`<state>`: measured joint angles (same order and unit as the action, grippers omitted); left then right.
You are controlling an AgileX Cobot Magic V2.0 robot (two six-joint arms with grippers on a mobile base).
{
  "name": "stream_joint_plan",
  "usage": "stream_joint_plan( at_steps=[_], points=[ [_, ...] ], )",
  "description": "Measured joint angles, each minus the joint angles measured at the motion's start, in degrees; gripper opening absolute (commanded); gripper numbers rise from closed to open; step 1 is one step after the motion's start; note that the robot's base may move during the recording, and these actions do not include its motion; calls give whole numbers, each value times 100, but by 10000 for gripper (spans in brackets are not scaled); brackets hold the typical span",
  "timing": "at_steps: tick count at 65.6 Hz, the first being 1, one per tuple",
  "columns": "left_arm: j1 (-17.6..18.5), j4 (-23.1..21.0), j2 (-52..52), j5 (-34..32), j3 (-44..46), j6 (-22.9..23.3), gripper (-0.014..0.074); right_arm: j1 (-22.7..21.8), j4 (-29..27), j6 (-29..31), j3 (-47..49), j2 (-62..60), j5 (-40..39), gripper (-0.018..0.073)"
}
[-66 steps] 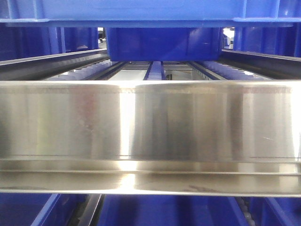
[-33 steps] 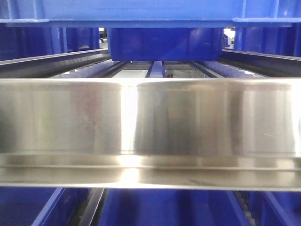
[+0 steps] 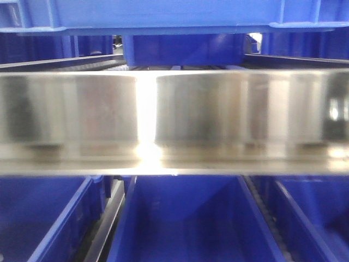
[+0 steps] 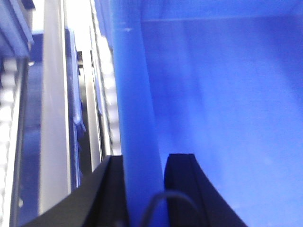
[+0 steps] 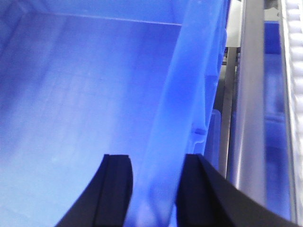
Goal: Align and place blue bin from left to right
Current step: 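Hold the blue bin with both grippers while the base backs away and turns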
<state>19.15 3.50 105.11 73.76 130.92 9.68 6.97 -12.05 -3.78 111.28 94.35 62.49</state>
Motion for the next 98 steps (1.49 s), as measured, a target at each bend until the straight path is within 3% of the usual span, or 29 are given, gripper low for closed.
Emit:
stream_joint_plan(
  at_steps=[34, 98],
  points=[
    [-11, 4, 0, -341, 10, 0, -111, 0, 12, 11, 0, 0, -249, -153],
    [-11, 36, -9, -341, 10, 0, -111, 0, 0, 11, 0, 0, -282, -153]
  ],
)
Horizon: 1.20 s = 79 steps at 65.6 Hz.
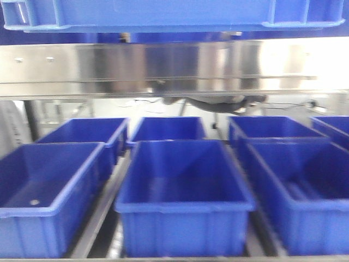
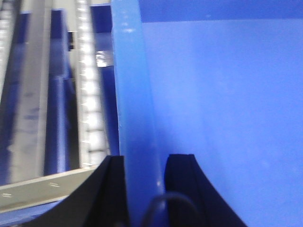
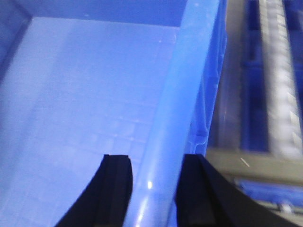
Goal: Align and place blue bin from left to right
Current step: 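Hold the blue bin with both grippers while the base backs away and turns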
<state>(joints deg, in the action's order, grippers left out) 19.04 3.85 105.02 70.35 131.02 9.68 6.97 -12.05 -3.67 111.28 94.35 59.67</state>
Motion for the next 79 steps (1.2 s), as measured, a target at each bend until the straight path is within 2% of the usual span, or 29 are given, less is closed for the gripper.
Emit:
stream_joint_plan(
  at_steps=[18, 24, 41, 79],
  points=[
    [0, 0, 0, 0, 0, 0, -111, 0, 0, 0, 0, 0, -4, -153],
    [-19, 131, -71, 265, 0, 8, -111, 22, -159, 27, 0, 36, -154, -153],
    [-19, 41, -38, -18, 12, 8, -111, 9, -19, 4, -24, 36, -92, -153],
    [-19, 28, -36, -26, 12, 8, -111, 9, -9, 4, -24, 36, -92, -153]
  ],
)
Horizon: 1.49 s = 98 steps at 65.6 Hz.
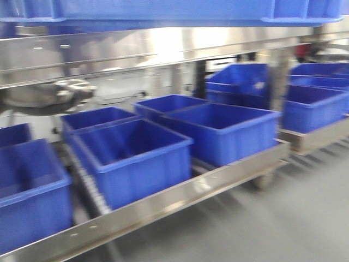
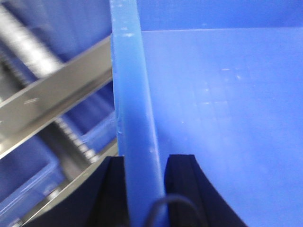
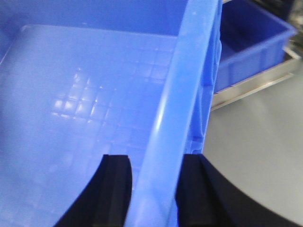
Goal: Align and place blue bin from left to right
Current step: 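Hold the blue bin with both grippers while the base backs away and turns, then carry the blue bin with both grippers across the floor past the red bench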
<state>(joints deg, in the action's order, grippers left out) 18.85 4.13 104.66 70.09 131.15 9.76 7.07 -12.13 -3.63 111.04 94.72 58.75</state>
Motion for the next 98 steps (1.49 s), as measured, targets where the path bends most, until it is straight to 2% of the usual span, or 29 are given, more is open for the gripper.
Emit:
stream_joint_plan(
  at_steps=[98],
  points=[
    [0, -22, 10, -58, 0, -10, -111, -12, 9, -7, 0, 0, -22, -153]
  ],
)
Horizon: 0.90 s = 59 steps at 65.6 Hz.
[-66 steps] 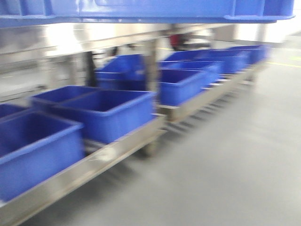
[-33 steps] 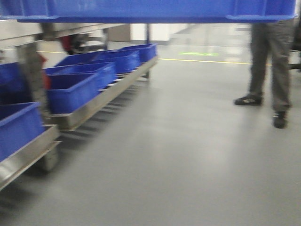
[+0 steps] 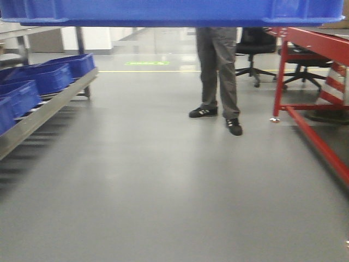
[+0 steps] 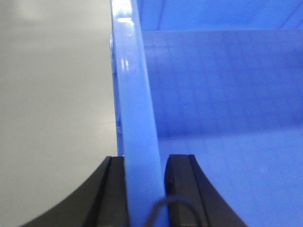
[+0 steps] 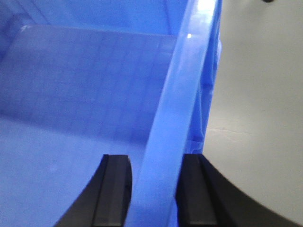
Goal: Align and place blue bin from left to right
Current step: 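Carry the blue bin with both grippers across the floor past the red bench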
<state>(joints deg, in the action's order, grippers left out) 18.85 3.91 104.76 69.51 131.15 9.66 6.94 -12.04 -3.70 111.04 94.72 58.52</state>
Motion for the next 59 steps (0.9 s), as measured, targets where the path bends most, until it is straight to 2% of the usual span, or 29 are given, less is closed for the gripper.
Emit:
stream_joint_plan(
  at_steps=[59],
  points=[
    [0, 0, 0, 0, 0, 0, -111, 0, 0, 0, 0, 0, 0, -153]
  ],
)
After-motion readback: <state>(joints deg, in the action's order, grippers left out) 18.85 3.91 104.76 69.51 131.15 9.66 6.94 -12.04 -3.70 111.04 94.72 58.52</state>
